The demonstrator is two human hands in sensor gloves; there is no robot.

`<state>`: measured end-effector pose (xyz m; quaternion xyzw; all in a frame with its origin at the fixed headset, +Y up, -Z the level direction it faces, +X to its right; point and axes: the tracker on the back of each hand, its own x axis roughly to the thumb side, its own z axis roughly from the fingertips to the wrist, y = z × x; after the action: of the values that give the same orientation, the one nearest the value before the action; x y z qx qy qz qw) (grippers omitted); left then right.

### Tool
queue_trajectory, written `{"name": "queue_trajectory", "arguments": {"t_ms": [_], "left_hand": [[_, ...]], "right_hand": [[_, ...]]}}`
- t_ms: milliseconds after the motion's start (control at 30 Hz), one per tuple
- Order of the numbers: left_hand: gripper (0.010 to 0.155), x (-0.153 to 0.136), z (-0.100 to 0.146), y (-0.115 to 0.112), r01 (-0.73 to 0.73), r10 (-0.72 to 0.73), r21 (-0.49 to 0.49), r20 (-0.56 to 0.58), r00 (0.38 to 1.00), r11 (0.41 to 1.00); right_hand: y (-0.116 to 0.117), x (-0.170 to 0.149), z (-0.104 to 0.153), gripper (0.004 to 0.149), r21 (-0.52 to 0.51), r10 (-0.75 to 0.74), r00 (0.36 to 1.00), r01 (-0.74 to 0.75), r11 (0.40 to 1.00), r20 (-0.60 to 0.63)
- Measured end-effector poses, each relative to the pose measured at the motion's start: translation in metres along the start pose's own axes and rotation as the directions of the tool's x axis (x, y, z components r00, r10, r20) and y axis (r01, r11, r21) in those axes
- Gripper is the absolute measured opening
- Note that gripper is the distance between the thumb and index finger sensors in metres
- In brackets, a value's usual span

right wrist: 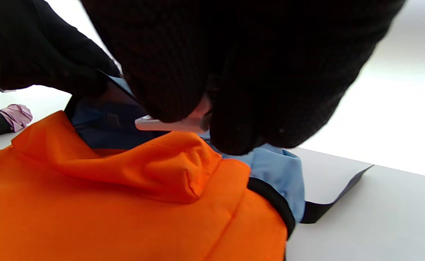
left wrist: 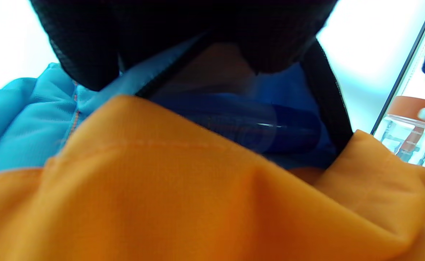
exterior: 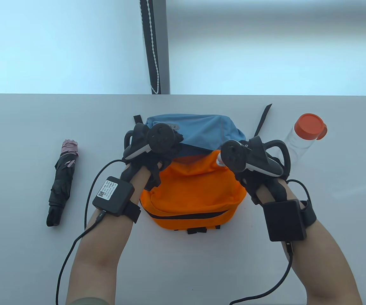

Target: Pack school bag

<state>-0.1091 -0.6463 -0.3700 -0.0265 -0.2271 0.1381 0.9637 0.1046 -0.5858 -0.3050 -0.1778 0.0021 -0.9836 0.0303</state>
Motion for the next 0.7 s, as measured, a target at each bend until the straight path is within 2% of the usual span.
{"name": "queue_trajectory", "arguments": {"t_ms": [67,167,267,400,633,700], "left_hand": [[0.049,0.0,0.0,0.0,-0.004,0.004,0.003,-0.001,1.0,1.0],[0.049,-0.001,0.0,0.0,-0.02,0.02,0.003,-0.002,1.0,1.0],[0.048,-0.002,0.002,-0.001,-0.032,0.031,0.04,0.014,0.999,0.999],[0.048,-0.003,0.003,-0.003,-0.021,0.021,0.021,0.02,1.0,1.0],[0.048,-0.002,0.002,-0.003,-0.034,0.033,0.032,0.026,0.999,0.999],[0.048,-0.001,0.002,-0.004,-0.03,0.029,0.033,0.031,0.999,0.999]], "right_hand": [[0.005,0.013,-0.012,0.062,-0.031,-0.021,0.999,0.022,0.999,0.031],[0.02,0.031,-0.032,0.061,0.007,-0.064,0.996,0.064,0.998,0.057],[0.038,0.046,-0.046,0.06,-0.001,-0.023,0.998,0.023,1.0,0.055],[0.051,0.052,-0.05,0.059,-0.038,0.003,1.0,-0.002,0.999,0.031],[0.056,0.048,-0.046,0.059,-0.119,-0.008,1.0,0.009,0.993,0.006],[0.057,0.049,-0.046,0.066,-0.164,0.031,0.999,-0.035,0.986,-0.033]]}}
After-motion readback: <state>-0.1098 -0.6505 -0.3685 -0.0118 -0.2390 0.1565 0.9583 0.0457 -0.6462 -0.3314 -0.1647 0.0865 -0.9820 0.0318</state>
